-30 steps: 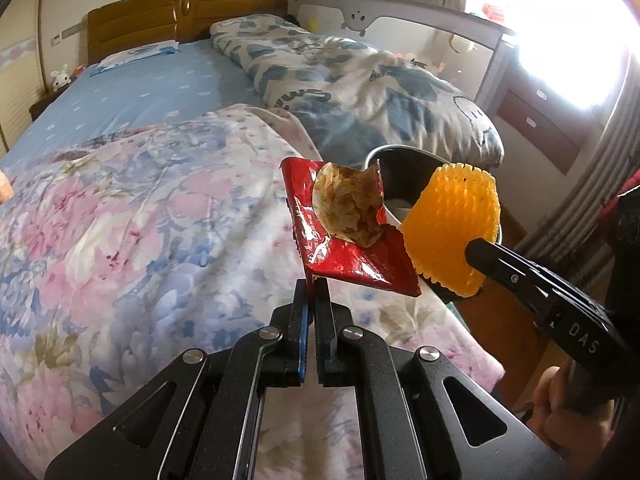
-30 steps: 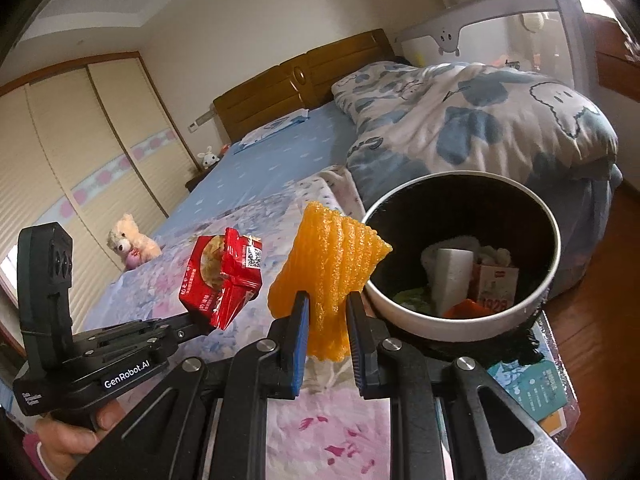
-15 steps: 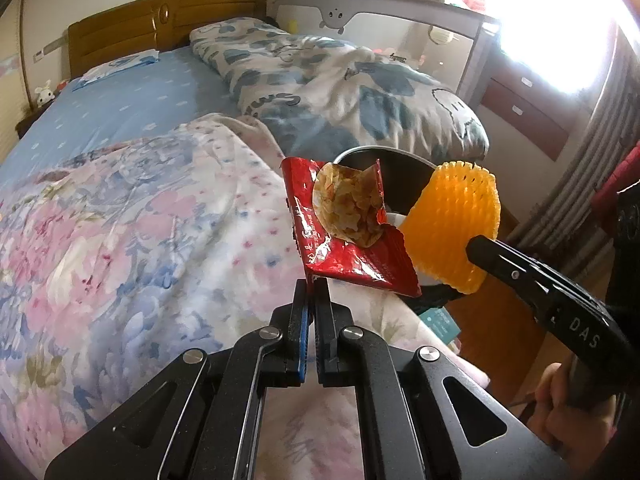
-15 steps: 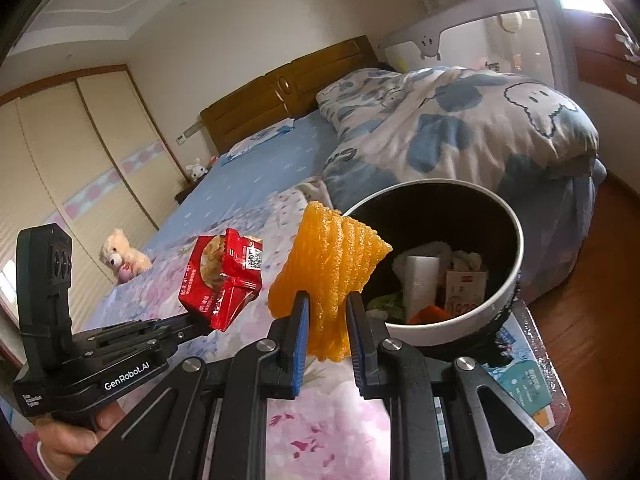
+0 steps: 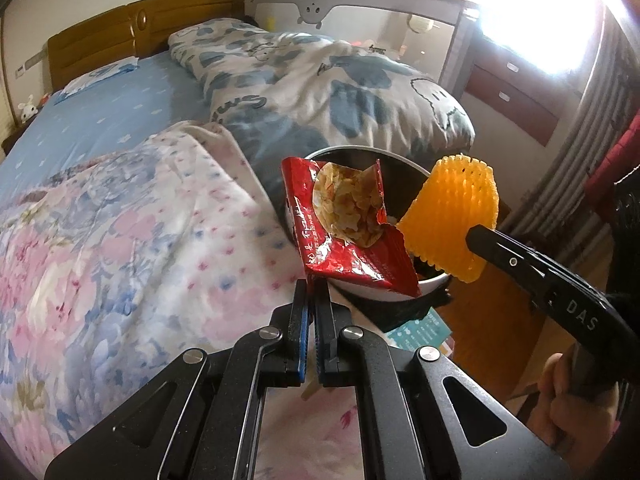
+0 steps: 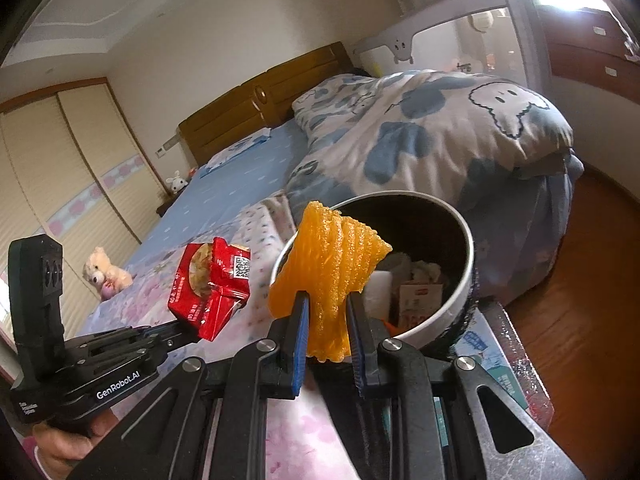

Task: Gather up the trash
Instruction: 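Carry the chip bag and orange net over the white bin with both grippers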

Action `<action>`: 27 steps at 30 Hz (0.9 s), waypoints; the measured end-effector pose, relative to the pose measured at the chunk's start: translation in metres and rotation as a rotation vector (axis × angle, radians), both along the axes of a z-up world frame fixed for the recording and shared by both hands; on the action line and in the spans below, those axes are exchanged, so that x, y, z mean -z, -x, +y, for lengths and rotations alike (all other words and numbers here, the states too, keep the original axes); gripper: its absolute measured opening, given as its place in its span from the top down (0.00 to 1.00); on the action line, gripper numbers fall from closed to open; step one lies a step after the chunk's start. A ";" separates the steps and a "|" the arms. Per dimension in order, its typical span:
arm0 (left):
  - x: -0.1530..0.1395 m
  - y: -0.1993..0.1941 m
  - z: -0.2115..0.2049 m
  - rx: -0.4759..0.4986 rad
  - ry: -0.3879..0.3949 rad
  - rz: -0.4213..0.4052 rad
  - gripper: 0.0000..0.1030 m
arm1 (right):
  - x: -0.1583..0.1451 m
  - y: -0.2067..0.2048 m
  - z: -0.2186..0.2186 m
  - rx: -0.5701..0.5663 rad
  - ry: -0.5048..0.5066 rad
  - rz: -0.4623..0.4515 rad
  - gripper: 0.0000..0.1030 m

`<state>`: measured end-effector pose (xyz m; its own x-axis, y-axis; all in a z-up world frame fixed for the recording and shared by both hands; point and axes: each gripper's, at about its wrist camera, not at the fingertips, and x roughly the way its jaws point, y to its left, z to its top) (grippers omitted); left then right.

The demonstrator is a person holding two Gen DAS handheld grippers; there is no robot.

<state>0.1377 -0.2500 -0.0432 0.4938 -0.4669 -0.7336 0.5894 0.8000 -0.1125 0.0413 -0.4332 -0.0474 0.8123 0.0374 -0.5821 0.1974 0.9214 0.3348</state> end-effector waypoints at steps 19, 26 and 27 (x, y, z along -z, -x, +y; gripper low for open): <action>-0.003 -0.016 -0.043 0.034 -0.023 -0.006 0.98 | -0.005 -0.012 -0.030 0.036 0.009 -0.004 0.82; -0.002 -0.024 -0.054 0.041 -0.037 -0.012 0.98 | -0.004 -0.019 -0.037 0.041 0.012 0.003 0.82; -0.002 -0.025 -0.055 0.041 -0.038 -0.012 0.98 | -0.004 -0.020 -0.039 0.042 0.013 0.005 0.82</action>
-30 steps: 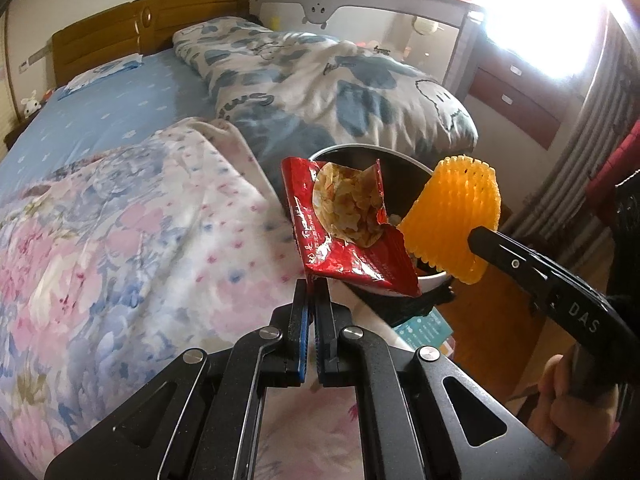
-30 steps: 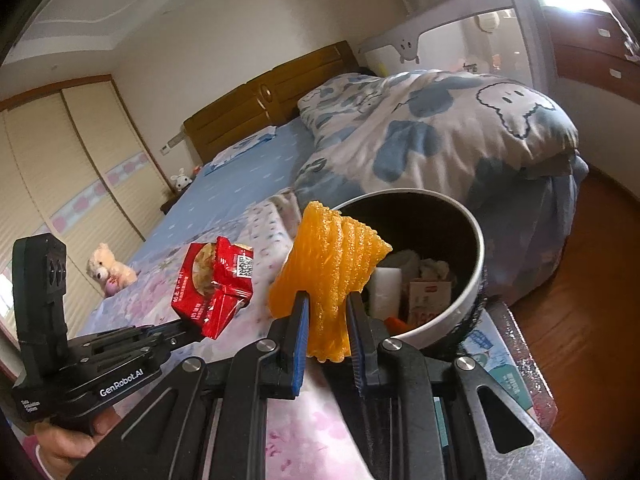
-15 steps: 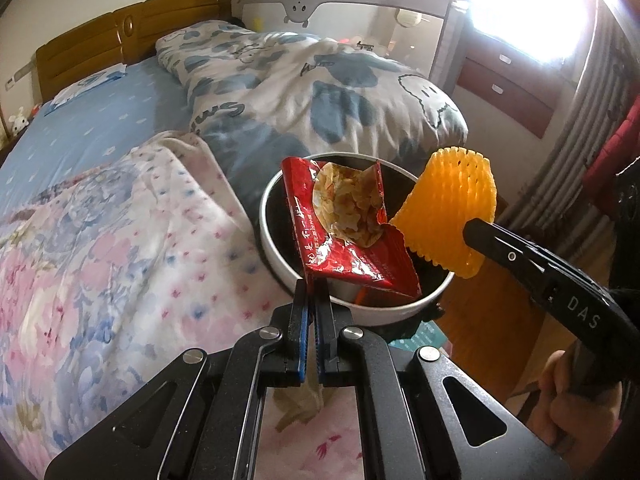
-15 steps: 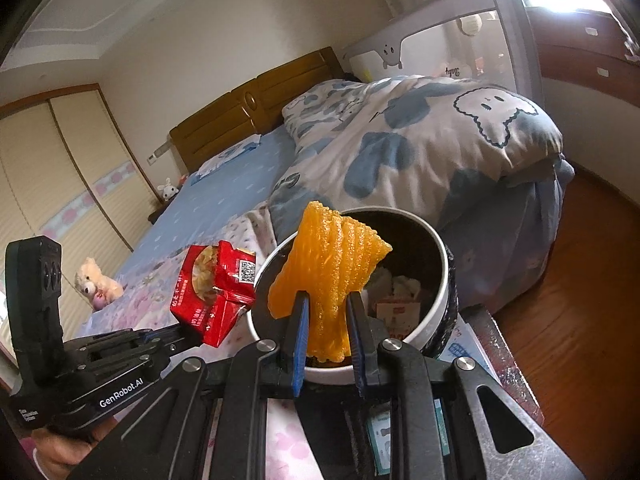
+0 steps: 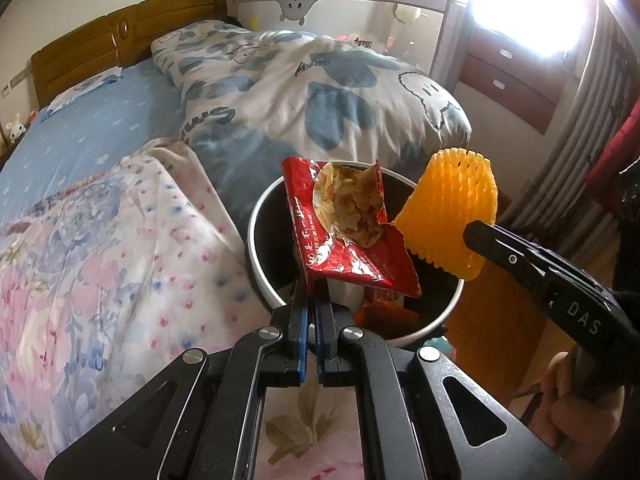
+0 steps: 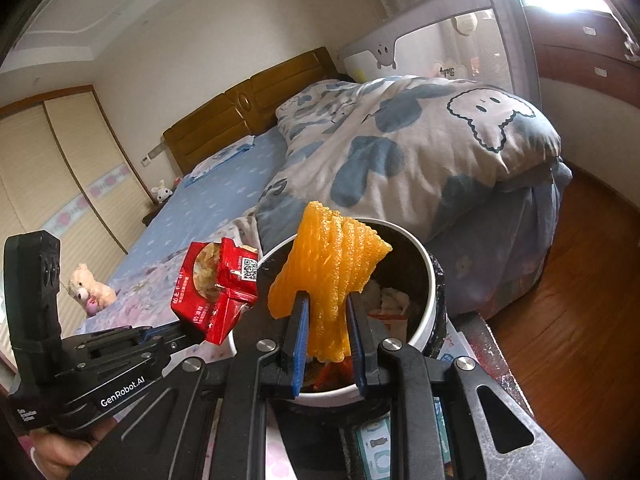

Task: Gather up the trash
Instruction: 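Carry the chip bag and orange net over the white bin with both grippers, then open both grippers to drop the chip bag and orange net into the bin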

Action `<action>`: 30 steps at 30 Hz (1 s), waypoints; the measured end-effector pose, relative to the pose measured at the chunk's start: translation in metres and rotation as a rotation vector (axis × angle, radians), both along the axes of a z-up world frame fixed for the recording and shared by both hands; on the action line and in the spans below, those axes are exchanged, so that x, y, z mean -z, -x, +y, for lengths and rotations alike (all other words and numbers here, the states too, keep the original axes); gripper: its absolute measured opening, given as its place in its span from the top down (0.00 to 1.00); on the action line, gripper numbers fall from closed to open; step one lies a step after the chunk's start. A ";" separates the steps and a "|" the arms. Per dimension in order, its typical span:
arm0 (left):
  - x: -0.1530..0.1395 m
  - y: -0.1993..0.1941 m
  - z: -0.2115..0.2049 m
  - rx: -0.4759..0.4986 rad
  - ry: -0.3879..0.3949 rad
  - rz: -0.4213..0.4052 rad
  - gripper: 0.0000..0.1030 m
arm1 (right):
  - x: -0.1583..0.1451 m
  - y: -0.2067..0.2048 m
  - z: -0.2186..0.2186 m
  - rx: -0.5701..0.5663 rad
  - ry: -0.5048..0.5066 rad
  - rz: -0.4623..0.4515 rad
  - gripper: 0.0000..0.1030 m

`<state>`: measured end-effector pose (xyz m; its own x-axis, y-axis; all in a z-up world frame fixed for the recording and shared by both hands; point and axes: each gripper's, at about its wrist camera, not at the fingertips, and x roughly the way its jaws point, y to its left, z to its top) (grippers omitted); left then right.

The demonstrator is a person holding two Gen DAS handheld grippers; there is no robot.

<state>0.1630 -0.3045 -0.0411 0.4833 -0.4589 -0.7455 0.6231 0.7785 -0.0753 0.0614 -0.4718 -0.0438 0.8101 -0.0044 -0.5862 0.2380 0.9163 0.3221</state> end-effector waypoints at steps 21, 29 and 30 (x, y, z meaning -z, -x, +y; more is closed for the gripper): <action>0.013 -0.023 -0.024 0.005 -0.038 0.032 0.98 | 0.009 -0.025 -0.019 -0.016 -0.025 0.046 0.82; 0.017 -0.028 -0.029 0.005 -0.056 0.056 0.97 | 0.013 -0.034 -0.023 -0.027 -0.033 0.075 0.78; 0.017 -0.027 -0.029 0.004 -0.059 0.055 0.95 | 0.013 -0.035 -0.023 -0.028 -0.030 0.080 0.78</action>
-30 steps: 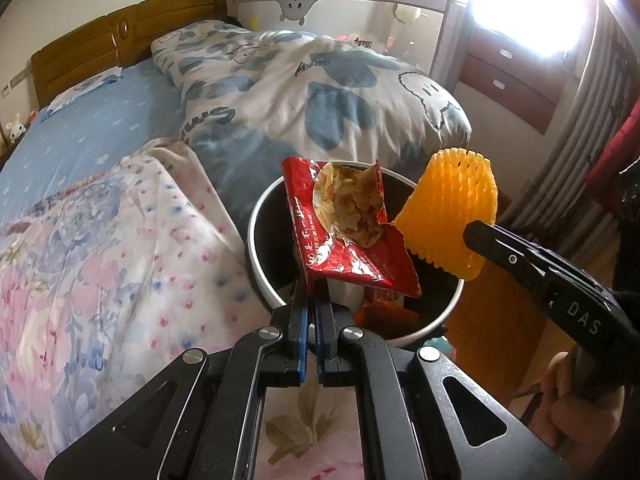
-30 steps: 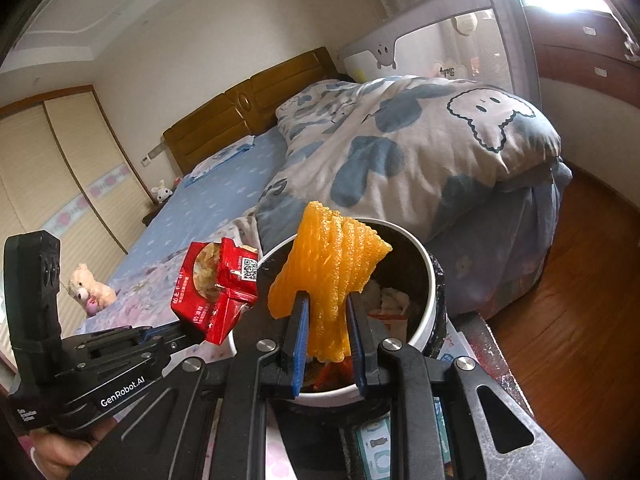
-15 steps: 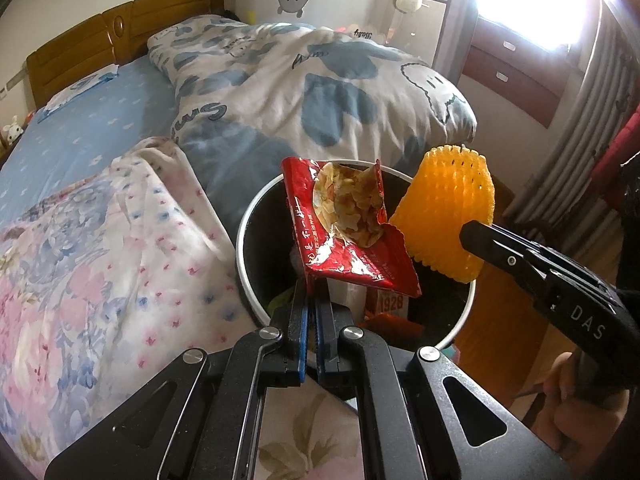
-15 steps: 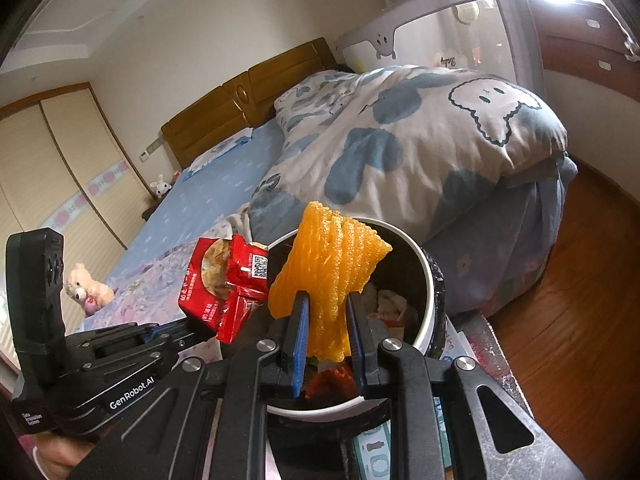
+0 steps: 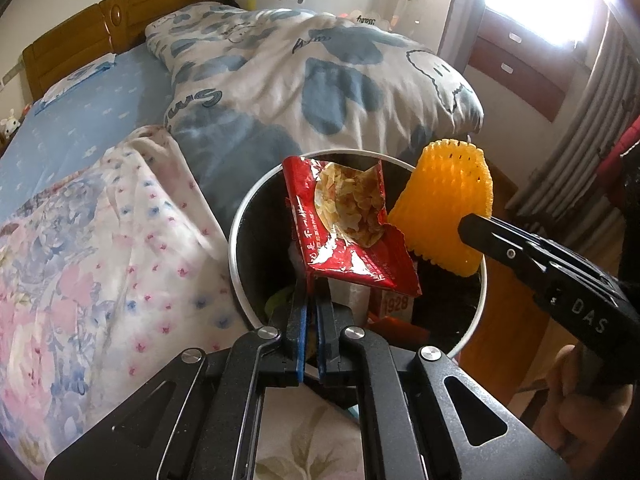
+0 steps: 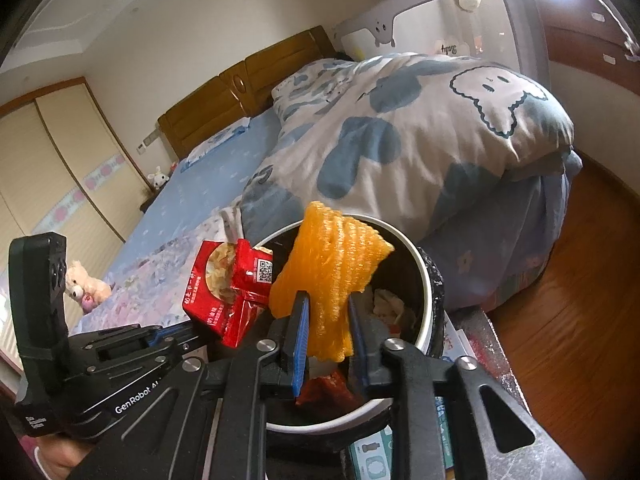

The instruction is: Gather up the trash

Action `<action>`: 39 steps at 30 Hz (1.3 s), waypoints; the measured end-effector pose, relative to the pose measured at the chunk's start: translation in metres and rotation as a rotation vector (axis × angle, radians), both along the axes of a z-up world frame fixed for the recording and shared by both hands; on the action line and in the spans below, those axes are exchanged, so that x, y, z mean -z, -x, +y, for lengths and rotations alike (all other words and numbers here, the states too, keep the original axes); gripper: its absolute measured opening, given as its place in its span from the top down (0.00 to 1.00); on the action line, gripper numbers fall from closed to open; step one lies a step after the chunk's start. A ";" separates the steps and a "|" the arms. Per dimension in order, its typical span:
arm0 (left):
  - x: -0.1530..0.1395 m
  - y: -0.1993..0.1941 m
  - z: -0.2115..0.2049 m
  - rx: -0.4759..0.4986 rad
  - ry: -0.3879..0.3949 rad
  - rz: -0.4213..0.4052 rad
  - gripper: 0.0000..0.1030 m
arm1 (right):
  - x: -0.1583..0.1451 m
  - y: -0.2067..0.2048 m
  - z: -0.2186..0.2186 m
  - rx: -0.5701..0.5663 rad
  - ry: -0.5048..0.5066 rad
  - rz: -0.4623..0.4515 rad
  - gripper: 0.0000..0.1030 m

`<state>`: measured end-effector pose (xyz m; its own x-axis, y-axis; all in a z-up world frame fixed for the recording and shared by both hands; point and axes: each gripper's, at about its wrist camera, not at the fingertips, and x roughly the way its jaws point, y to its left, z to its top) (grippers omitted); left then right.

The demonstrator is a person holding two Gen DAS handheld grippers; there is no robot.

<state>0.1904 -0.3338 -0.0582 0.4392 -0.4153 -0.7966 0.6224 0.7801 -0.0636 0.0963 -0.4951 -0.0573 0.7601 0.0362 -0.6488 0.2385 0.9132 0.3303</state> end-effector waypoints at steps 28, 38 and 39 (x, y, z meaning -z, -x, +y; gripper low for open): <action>-0.022 0.093 0.139 -0.256 0.184 -0.092 0.35 | -0.017 0.072 0.062 -0.031 -0.006 -0.122 0.13; -0.070 0.151 0.190 -0.395 0.202 -0.366 0.05 | -0.061 0.109 0.109 -0.107 0.125 -0.295 0.00; -0.073 0.156 0.193 -0.417 0.199 -0.395 0.00 | -0.071 0.114 0.115 -0.107 0.157 -0.333 0.00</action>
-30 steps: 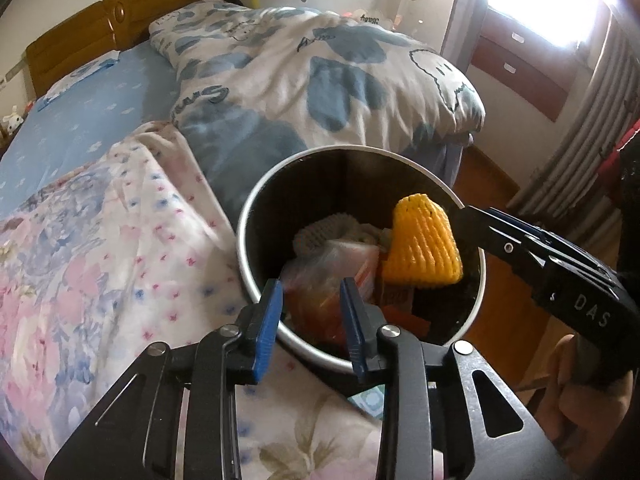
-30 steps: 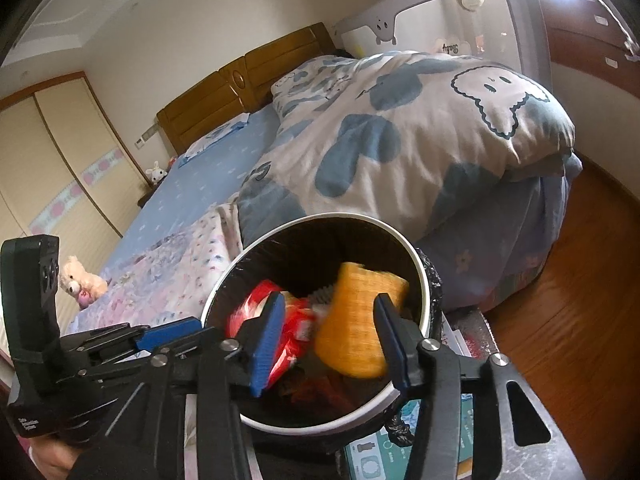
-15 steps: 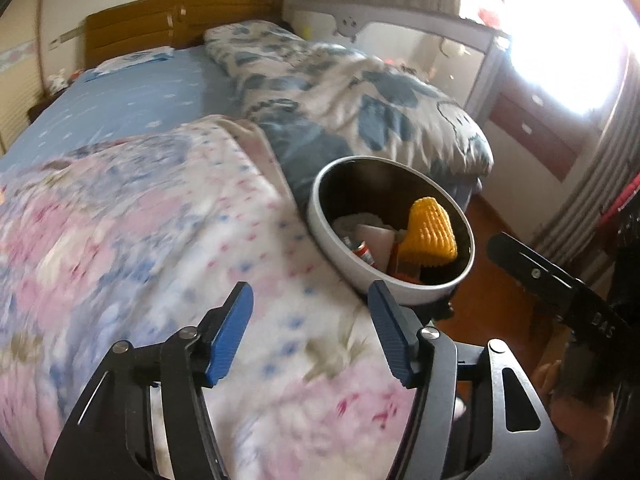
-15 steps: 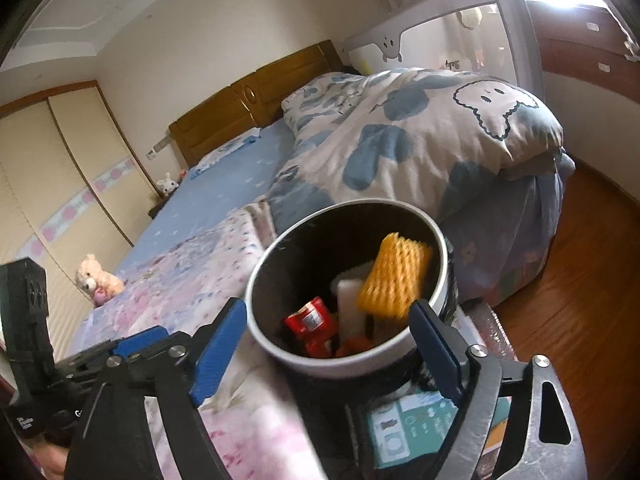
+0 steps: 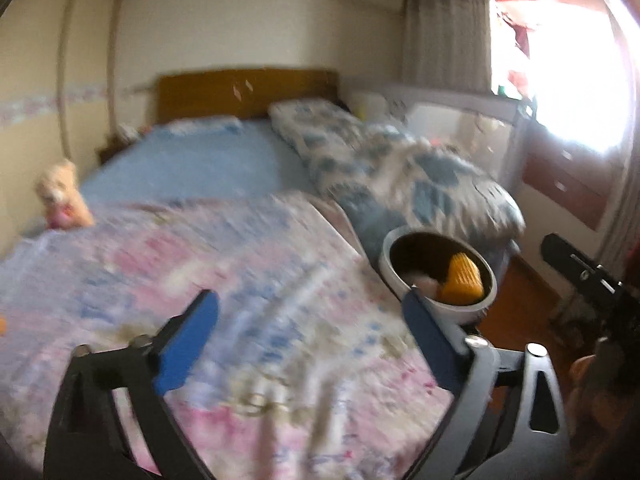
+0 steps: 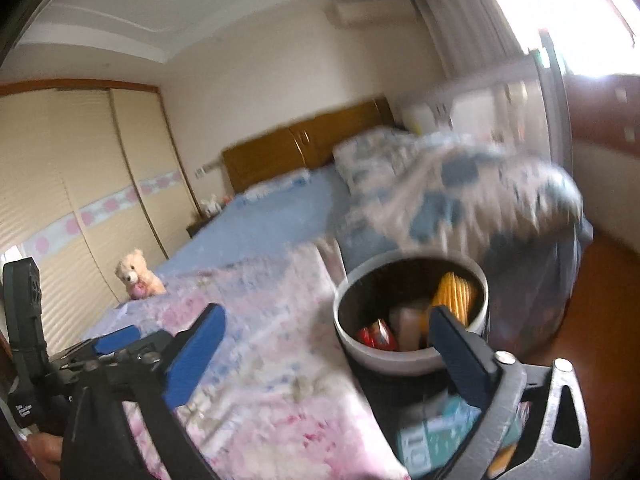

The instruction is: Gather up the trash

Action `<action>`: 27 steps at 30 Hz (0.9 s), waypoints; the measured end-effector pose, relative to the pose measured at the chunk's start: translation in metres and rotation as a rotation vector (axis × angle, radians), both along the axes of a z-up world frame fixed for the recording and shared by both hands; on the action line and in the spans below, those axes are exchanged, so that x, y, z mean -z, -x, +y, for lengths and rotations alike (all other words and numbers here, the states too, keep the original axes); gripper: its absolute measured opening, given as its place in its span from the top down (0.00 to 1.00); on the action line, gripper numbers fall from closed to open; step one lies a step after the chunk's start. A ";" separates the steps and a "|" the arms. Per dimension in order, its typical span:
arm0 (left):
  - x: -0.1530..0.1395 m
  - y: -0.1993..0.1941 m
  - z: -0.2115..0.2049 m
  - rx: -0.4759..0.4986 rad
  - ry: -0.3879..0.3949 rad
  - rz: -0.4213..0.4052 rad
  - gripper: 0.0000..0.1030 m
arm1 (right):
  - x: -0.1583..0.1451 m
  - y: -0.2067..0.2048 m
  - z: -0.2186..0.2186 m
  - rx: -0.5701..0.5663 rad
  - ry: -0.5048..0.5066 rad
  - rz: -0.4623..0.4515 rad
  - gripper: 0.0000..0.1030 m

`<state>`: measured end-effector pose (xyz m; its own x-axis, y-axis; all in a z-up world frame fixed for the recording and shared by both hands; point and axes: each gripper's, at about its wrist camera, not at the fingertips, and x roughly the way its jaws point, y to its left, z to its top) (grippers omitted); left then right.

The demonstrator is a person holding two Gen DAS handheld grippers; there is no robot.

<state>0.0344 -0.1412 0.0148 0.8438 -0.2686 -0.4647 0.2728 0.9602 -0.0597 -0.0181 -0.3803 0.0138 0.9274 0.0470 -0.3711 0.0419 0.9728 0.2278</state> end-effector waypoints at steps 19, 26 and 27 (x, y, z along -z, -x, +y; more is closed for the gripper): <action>0.005 0.033 0.037 -0.200 -0.089 -0.150 0.00 | 0.020 -0.007 0.043 -0.073 0.096 -0.045 0.00; 0.006 0.033 0.037 -0.201 -0.095 -0.157 0.00 | 0.025 -0.008 0.049 -0.099 0.111 -0.042 0.00; 0.006 0.033 0.036 -0.203 -0.097 -0.156 0.00 | 0.024 -0.008 0.050 -0.102 0.111 -0.044 0.00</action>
